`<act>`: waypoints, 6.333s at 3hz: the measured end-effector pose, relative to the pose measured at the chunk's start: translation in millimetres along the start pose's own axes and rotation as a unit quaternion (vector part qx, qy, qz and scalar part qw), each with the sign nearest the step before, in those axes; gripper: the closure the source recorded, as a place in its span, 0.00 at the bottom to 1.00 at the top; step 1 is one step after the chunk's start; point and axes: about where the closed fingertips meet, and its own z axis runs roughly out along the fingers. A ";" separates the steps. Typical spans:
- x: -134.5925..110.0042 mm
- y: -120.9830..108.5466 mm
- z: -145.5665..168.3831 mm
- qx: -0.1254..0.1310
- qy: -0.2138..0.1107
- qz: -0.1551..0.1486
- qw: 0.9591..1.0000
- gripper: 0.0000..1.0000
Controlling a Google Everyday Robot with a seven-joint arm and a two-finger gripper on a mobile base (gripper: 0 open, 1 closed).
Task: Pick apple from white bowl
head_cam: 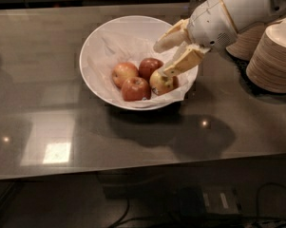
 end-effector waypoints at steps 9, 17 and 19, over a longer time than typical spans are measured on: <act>-12.6 -45.0 11.0 -0.018 0.040 -0.032 0.999 0.33; 65.7 -0.6 49.4 -0.049 0.055 0.063 0.995 0.42; 74.2 2.7 56.5 -0.060 0.065 0.078 0.993 0.39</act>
Offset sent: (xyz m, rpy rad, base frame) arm 0.0113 -0.0315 -0.0498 -0.0737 0.0817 -0.0731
